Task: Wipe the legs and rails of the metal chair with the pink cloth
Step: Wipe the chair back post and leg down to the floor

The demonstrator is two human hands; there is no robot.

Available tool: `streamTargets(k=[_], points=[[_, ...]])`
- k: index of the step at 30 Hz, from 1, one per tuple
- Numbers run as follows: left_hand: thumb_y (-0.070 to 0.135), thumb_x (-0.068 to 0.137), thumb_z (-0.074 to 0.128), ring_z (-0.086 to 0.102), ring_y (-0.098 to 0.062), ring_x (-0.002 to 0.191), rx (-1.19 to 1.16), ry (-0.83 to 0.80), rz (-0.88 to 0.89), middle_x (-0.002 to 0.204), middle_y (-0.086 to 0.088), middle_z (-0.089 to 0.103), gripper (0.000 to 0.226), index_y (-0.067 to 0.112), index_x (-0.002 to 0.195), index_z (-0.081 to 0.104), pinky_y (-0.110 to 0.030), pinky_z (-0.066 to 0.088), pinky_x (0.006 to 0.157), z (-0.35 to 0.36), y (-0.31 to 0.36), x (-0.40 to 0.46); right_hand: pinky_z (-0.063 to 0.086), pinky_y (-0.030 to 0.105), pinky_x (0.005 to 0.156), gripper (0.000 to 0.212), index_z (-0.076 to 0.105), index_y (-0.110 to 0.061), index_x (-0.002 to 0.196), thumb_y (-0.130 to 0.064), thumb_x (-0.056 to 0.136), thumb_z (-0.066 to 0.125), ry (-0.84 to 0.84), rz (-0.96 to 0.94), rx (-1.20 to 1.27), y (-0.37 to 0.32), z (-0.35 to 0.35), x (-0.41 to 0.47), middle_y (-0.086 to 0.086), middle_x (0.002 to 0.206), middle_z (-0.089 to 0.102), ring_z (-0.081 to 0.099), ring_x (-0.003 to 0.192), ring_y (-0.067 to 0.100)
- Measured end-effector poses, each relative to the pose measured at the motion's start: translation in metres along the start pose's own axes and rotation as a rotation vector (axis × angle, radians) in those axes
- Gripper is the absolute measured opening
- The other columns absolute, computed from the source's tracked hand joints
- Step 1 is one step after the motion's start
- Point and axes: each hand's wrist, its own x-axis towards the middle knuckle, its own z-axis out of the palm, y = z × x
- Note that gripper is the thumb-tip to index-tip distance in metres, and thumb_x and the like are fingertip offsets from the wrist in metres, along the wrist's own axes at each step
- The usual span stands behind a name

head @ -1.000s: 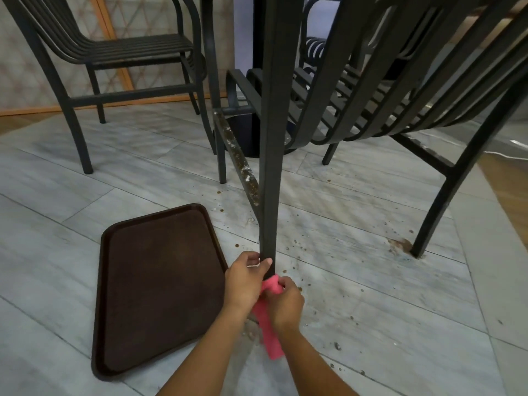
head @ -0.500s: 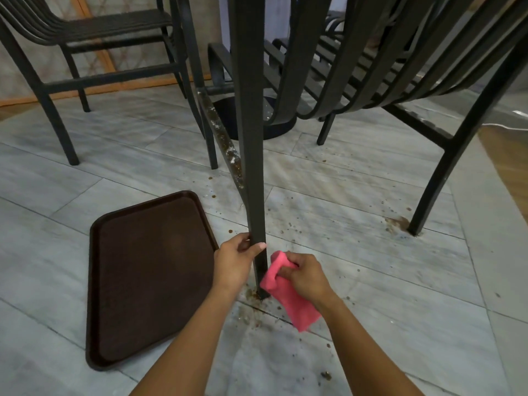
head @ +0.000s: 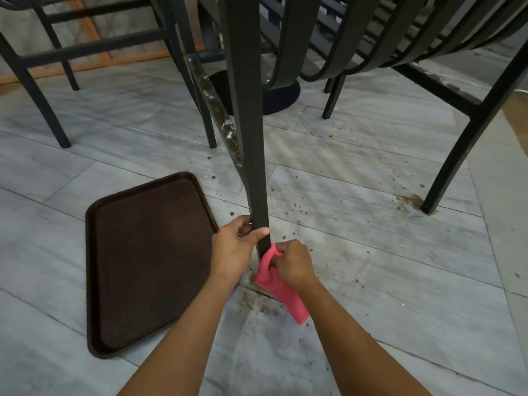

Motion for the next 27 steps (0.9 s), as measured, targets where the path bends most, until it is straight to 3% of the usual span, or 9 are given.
streamTargets(k=[3, 8, 14, 17, 21, 24, 27], points=[[0.019, 0.076, 0.075, 0.062, 0.006, 0.078, 0.002, 0.000, 0.005, 0.078, 0.014, 0.067, 0.028, 0.020, 0.103, 0.070, 0.002, 0.043, 0.068, 0.000, 0.001, 0.000, 0.042, 0.026, 0.053, 0.022, 0.067, -0.005, 0.066, -0.008, 0.082, 0.053, -0.084, 0.074, -0.041, 0.010, 0.007, 0.008, 0.009, 0.058, 0.059, 0.056, 0.057, 0.021], [0.019, 0.076, 0.075, 0.061, 0.006, 0.075, 0.000, 0.003, -0.004, 0.077, 0.014, 0.066, 0.029, 0.018, 0.105, 0.070, 0.002, 0.042, 0.066, -0.001, 0.002, -0.001, 0.033, 0.017, 0.042, 0.025, 0.064, -0.011, 0.063, -0.009, 0.085, 0.051, -0.112, 0.115, -0.042, 0.021, 0.016, 0.009, -0.003, 0.048, 0.048, 0.048, 0.049, 0.012], [0.016, 0.077, 0.075, 0.056, 0.008, 0.071, 0.005, 0.011, 0.001, 0.074, 0.014, 0.061, 0.031, 0.013, 0.107, 0.068, 0.004, 0.041, 0.063, -0.001, 0.004, -0.002, 0.032, 0.017, 0.042, 0.027, 0.063, -0.010, 0.062, -0.008, 0.086, 0.051, -0.098, 0.129, -0.035, 0.027, 0.024, 0.006, -0.003, 0.048, 0.047, 0.047, 0.047, 0.011], [0.017, 0.078, 0.074, 0.058, 0.006, 0.073, -0.009, 0.003, -0.008, 0.076, 0.015, 0.062, 0.030, 0.014, 0.107, 0.068, -0.002, 0.046, 0.070, 0.000, 0.004, -0.002, 0.034, 0.016, 0.043, 0.032, 0.055, -0.014, 0.056, -0.009, 0.087, 0.051, -0.107, 0.148, -0.019, 0.028, 0.024, 0.003, -0.003, 0.050, 0.048, 0.046, 0.047, 0.009], [0.018, 0.079, 0.073, 0.059, 0.006, 0.076, -0.005, -0.017, -0.007, 0.078, 0.016, 0.062, 0.029, 0.015, 0.108, 0.066, -0.001, 0.046, 0.071, 0.000, 0.004, -0.004, 0.039, 0.025, 0.052, 0.026, 0.061, -0.005, 0.069, -0.013, 0.090, 0.047, -0.121, 0.169, 0.035, 0.029, 0.019, -0.006, 0.006, 0.062, 0.055, 0.051, 0.058, 0.017], [0.016, 0.079, 0.074, 0.062, -0.004, 0.086, 0.005, -0.040, -0.003, 0.091, 0.009, 0.066, 0.035, 0.014, 0.113, 0.064, -0.007, 0.049, 0.075, 0.001, 0.000, -0.005, 0.037, 0.025, 0.050, 0.028, 0.062, 0.004, 0.072, -0.011, 0.089, 0.046, -0.095, 0.181, 0.074, 0.036, 0.011, -0.016, 0.012, 0.064, 0.056, 0.049, 0.057, 0.018], [0.018, 0.078, 0.075, 0.061, -0.012, 0.093, 0.027, -0.034, -0.052, 0.102, 0.002, 0.065, 0.040, 0.015, 0.116, 0.061, -0.013, 0.045, 0.074, -0.001, -0.008, -0.005, 0.039, 0.020, 0.053, 0.023, 0.065, -0.001, 0.083, -0.012, 0.091, 0.046, -0.092, 0.199, 0.056, 0.039, -0.001, -0.025, 0.007, 0.071, 0.059, 0.052, 0.061, 0.014]])
